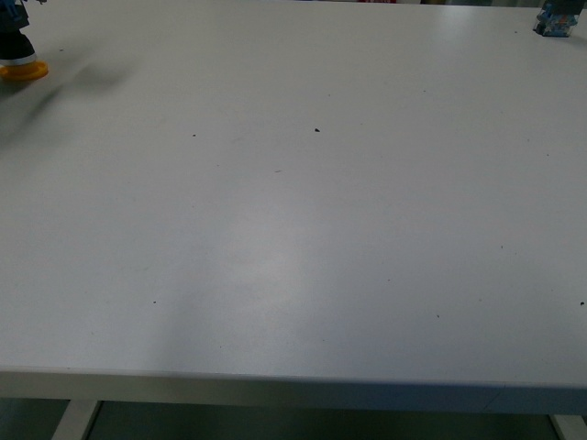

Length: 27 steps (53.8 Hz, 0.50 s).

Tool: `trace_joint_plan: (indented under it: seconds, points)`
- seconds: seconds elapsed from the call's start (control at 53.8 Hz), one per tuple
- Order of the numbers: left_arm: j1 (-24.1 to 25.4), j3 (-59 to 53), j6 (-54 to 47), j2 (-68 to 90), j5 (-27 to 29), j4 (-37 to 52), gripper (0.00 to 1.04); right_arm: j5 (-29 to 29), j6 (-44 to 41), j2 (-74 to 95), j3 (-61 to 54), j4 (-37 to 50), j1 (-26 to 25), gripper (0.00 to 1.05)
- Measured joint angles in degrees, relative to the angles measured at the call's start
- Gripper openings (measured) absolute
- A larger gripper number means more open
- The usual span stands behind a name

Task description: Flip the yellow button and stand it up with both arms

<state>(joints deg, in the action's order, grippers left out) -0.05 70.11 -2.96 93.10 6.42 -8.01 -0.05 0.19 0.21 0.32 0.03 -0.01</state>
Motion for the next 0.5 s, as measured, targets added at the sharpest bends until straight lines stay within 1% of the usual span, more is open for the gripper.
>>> trace_joint_plan:
  seconds: [0.446,0.465,0.502]
  points:
    - [0.37,-0.04,0.24,2.45,0.15,0.72,0.98,0.0,0.0,0.0,0.0,0.0,0.0,0.97]
    - [0.39,-0.04,0.24,2.51,0.24,0.76,0.98,0.0,-0.02,0.0,0.0,0.0,0.0,0.97]
    - [0.39,-0.04,0.24,2.62,0.63,1.01,0.94,0.0,0.0,0.0,0.0,0.0,0.0,0.97]
